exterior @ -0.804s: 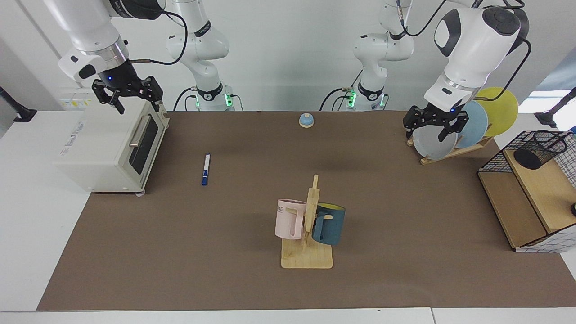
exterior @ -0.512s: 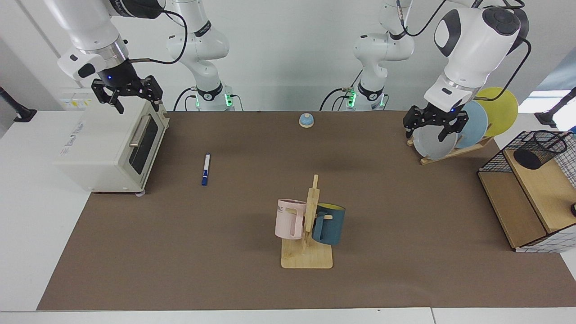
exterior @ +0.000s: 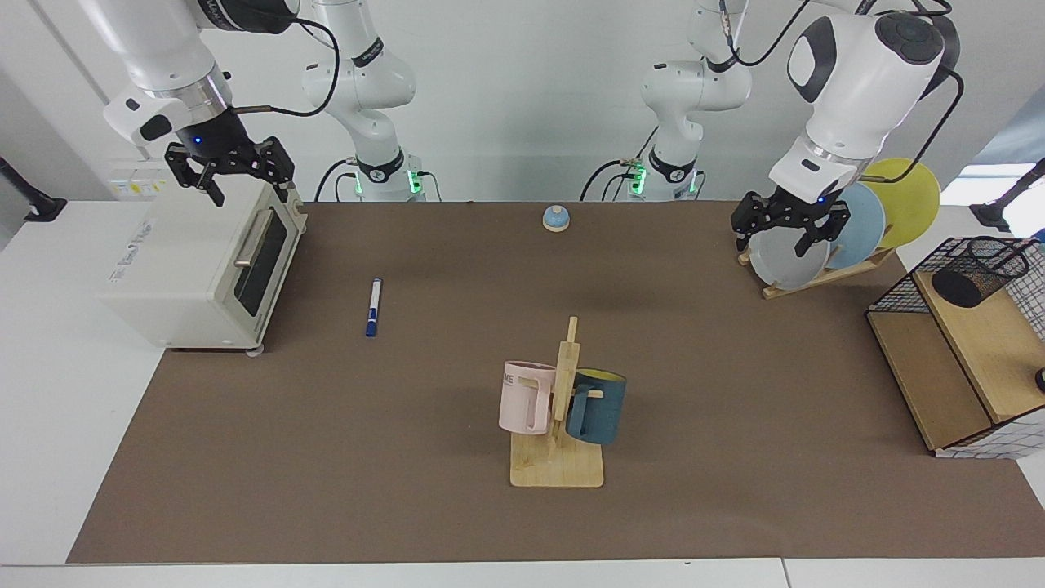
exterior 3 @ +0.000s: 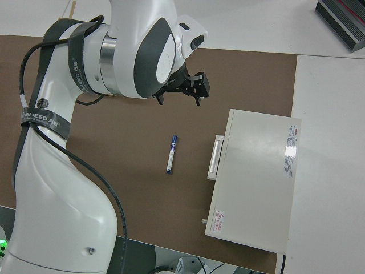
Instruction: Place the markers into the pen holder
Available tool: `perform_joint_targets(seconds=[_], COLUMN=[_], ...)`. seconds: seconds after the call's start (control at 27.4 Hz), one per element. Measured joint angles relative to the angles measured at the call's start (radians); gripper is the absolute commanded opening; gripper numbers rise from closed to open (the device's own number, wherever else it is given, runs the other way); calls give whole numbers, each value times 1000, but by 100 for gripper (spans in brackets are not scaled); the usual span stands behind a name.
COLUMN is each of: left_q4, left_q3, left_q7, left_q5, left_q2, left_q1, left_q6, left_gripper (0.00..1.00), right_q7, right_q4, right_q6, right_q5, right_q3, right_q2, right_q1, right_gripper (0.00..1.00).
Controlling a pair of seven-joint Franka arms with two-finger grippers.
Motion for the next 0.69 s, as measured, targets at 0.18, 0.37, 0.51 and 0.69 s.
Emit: perform_joint_targets(seconds=[0.18, 0.37, 0.51, 0.69], left_q4=[0, 0, 0, 0], left_q3=[0, 0, 0, 0], left_q7=[0, 0, 0, 0], left_q5=[0, 0, 0, 0], left_q2=[0, 0, 0, 0], left_q1=[0, 0, 0, 0], left_q6=[0, 0, 0, 0], left_gripper=[100, 100, 100, 100], right_q7=[0, 0, 0, 0], right_q4=[0, 0, 0, -2], right_q6=[0, 1, 6, 70], right_q5=[0, 0, 0, -1], right_q3=[7, 5, 0, 2], right_q2=[0, 0, 0, 0], right_q1=[1, -1, -3, -2], right_gripper=[100, 100, 100, 100])
